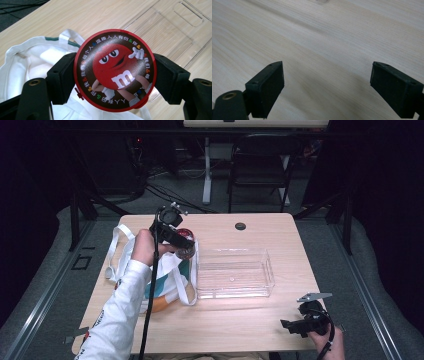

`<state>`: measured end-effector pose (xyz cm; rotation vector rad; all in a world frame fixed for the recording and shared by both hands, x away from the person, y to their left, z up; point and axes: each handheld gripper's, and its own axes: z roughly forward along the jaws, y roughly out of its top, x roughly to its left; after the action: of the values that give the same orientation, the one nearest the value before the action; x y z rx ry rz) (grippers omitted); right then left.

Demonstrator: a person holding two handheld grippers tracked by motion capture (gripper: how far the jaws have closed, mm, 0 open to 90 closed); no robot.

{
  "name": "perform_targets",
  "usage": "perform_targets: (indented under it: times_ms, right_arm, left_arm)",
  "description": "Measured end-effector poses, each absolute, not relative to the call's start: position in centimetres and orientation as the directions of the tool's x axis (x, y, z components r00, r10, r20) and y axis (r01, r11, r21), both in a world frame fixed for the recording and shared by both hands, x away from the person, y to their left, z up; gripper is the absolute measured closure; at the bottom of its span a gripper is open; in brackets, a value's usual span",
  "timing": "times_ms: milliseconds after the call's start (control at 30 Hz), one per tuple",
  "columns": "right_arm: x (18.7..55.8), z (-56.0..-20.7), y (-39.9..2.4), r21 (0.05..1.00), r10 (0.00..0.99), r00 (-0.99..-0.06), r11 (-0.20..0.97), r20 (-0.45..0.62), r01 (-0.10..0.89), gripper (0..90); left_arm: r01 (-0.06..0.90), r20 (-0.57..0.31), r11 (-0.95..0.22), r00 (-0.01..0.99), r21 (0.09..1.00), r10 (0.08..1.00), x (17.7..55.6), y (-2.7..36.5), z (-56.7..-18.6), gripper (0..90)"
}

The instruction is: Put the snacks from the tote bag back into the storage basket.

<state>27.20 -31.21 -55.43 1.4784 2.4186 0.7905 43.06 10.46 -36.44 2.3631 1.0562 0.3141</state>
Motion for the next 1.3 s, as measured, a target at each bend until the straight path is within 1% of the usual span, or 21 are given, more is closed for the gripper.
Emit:
perform_targets:
  times_ms: [467, 867, 1300]
  right_arm:
    - [27.1, -55.4, -31.2, 0.539, 0.870, -0.481, 0.356, 0.107, 0.763, 11.3]
    - [27.1, -55.4, -31.3, 0.539, 0.870, -0.481, 0.356, 0.107, 0.763, 11.3]
    - [27.1, -55.4, -31.3, 0.543, 0.870, -0.482, 0.355, 0.107, 0.761, 11.3]
  left_arm:
    - [0.600, -0.018, -0.593, 0.711, 0.537, 0.703, 43.1, 7.6, -37.3, 26.0]
    - [0.585, -0.028, -0.618, 0.738, 0.525, 0.674, 43.0, 5.9, -37.9, 26.0]
    - [0.584, -0.058, -0.637, 0.758, 0.504, 0.649, 42.7, 4.2, -39.9, 25.9]
